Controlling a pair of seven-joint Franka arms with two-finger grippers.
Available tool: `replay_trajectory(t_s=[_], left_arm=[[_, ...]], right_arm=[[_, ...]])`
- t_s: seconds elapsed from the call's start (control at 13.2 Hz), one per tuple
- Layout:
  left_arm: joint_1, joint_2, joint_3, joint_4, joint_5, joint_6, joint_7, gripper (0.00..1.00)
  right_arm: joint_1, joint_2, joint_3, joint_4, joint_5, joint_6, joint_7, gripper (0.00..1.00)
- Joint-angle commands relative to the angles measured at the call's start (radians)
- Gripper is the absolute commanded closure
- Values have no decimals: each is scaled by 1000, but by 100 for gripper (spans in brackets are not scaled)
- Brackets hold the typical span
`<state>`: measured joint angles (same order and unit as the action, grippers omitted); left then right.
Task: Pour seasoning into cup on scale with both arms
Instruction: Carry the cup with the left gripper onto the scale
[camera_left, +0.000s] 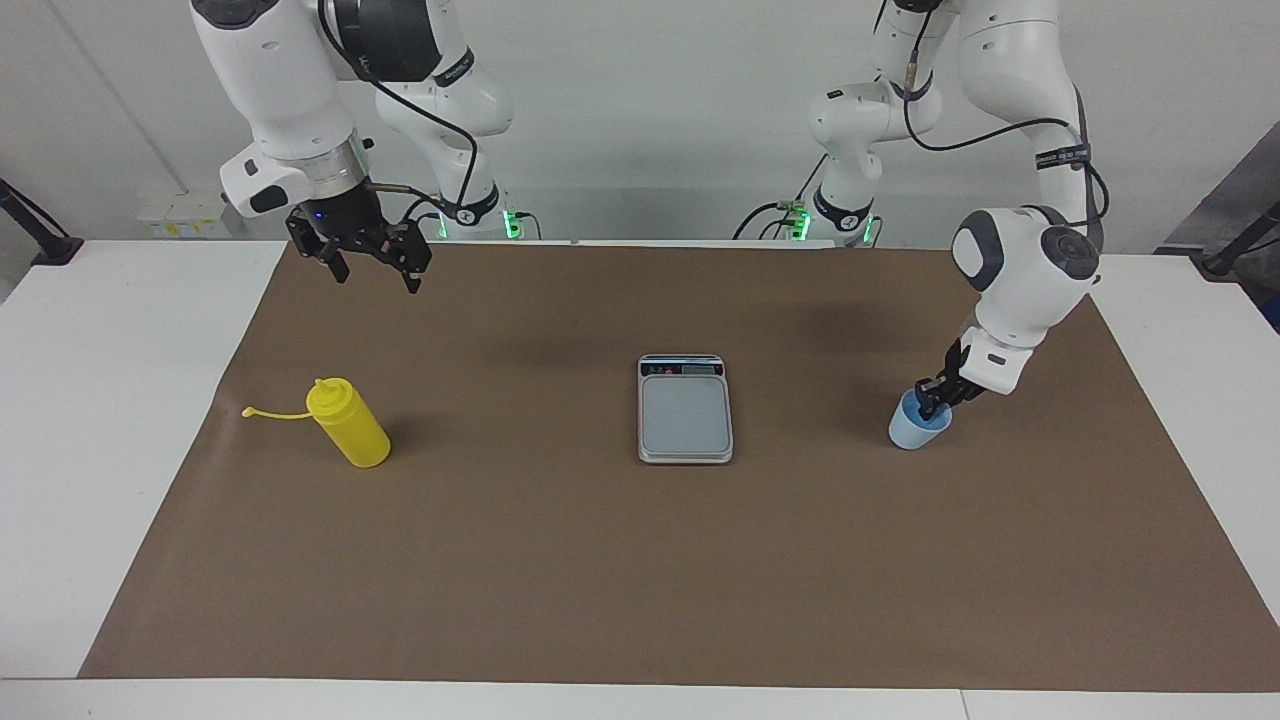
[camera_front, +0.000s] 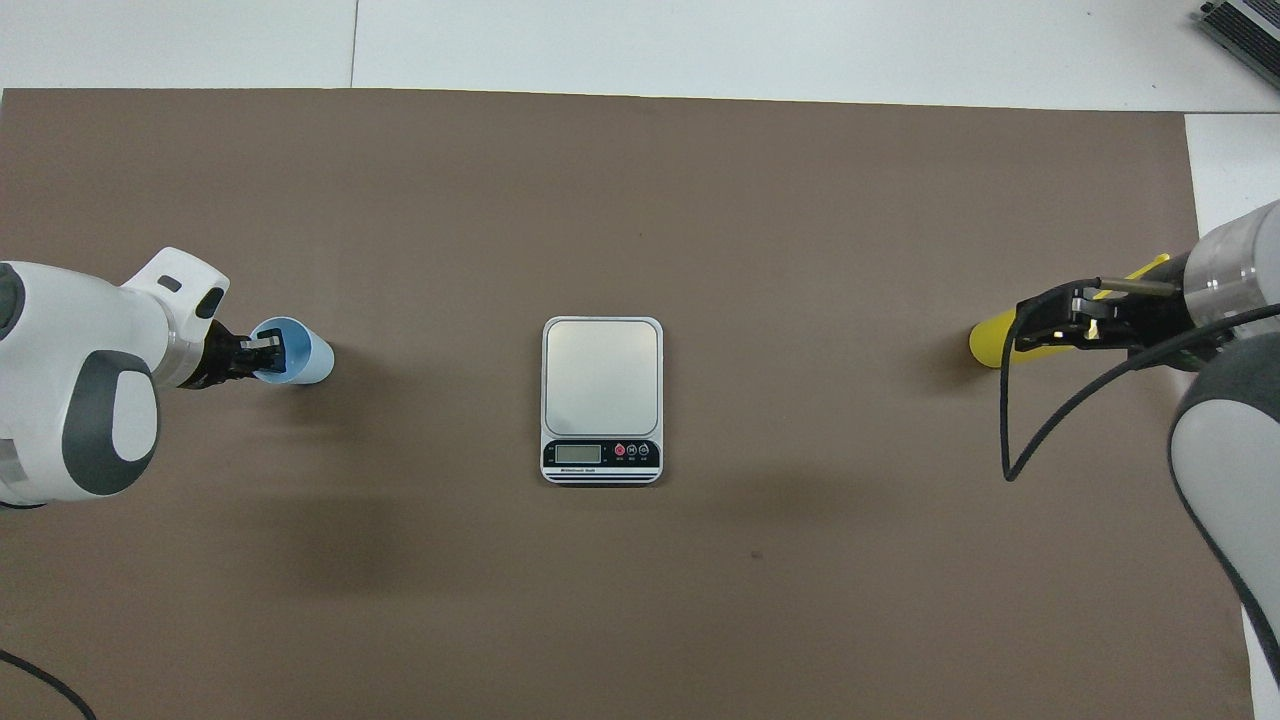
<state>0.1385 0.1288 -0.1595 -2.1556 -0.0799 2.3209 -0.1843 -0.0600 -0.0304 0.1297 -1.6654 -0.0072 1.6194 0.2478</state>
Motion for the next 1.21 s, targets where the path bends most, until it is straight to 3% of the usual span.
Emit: replay_trajectory(t_s=[0.0, 0.3, 0.53, 0.91, 1.14], left_arm=[[10, 20, -5, 89, -6, -85, 11, 100], [-26, 6, -9, 282, -6, -314, -4, 100], [-123, 5, -11, 371, -11, -397, -96, 100], [-394, 11, -12, 372, 57, -341, -326, 100], [-525, 76, -11, 375, 68, -246, -443, 100]], right_arm=[[-14, -22, 2, -22, 21, 2, -21, 0], [-14, -22, 2, -22, 21, 2, -21, 0], [-14, -22, 2, -22, 21, 2, -21, 0], [-12, -22, 2, -22, 21, 2, -21, 0], [-14, -22, 2, -22, 21, 2, -21, 0]])
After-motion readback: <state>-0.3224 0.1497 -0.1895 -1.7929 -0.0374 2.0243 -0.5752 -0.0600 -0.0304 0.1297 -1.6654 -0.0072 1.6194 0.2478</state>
